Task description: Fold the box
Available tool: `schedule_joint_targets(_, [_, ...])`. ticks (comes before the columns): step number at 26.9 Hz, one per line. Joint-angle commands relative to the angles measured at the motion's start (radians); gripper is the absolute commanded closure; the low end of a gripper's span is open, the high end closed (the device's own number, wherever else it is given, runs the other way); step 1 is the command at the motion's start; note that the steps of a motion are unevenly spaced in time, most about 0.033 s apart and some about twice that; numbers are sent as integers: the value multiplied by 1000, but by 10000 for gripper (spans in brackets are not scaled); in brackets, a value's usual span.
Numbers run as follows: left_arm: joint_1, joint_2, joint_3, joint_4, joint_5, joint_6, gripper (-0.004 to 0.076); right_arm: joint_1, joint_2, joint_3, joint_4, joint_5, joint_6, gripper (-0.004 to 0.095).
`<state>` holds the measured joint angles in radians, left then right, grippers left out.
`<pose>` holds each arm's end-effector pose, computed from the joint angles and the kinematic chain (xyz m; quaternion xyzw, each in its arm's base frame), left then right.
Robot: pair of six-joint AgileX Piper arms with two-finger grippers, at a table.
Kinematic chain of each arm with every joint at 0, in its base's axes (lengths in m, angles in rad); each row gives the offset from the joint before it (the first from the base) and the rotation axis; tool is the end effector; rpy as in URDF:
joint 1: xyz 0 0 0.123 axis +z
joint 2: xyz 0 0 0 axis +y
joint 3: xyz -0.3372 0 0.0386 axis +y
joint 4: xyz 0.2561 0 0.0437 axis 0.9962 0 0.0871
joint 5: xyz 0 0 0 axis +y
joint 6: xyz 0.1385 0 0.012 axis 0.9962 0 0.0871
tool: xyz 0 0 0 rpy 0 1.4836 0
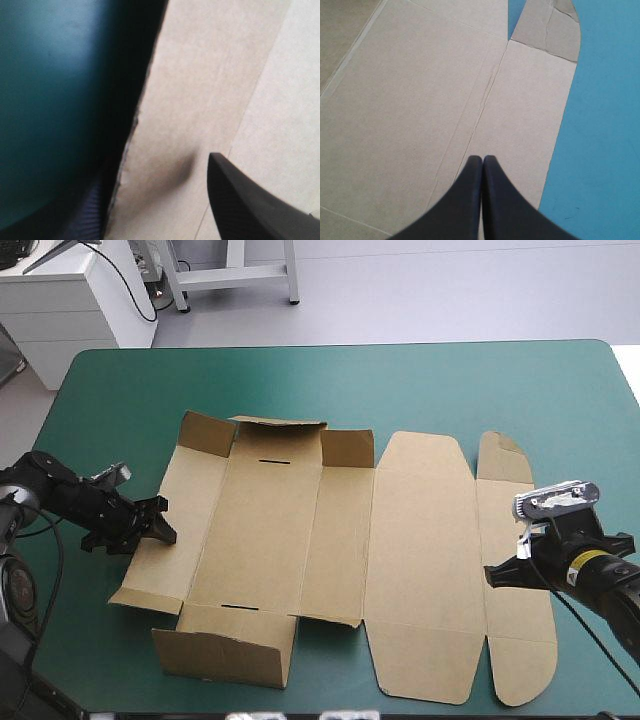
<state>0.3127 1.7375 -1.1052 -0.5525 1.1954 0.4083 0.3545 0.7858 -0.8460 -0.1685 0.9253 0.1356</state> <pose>0.3185 0.0316 0.2125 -0.0752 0.9633 -0.2574 0.0099 0.1384 0.0314 0.3518 -0.1210 0.9114 0.0142 0.3931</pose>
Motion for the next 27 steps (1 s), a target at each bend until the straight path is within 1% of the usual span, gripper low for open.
schedule_joint_targets(1, [-37,-36,2,-65,103,0,328,-4,-6,-26,-17,-50,-11,929])
schedule_joint_targets(3, [-56,-36,11,-66,103,0,366,-4,-6,-26,-17,-50,-11,929])
schedule_joint_targets(5, [-70,-38,24,-66,103,0,444,-4,-6,-26,-17,-50,-11,929])
schedule_joint_targets(7, [-77,-40,39,-62,103,0,545,-4,-6,-26,-17,-50,-11,929])
schedule_joint_targets(8, [-77,-41,48,-62,103,0,612,-4,-6,-26,-17,-50,-11,929])
schedule_joint_targets(9, [-77,-41,58,-62,103,0,696,-4,-6,-26,-17,-50,-11,929])
schedule_joint_targets(10, [-77,-41,68,-62,103,0,735,-4,-6,-26,-17,-50,-11,929])
schedule_joint_targets(11, [-77,-41,78,-67,103,6,724,-4,-6,-26,-17,-50,-11,929])
schedule_joint_targets(16, [-77,-41,105,-143,103,41,724,-4,-6,-26,-17,-56,-11,929])
schedule_joint_targets(25, [-77,-41,101,-116,101,41,729,-4,-6,-26,-17,-56,-11,929])
schedule_joint_targets(27, [-77,-41,92,-114,101,41,681,-4,-6,-26,-17,-56,-11,929])
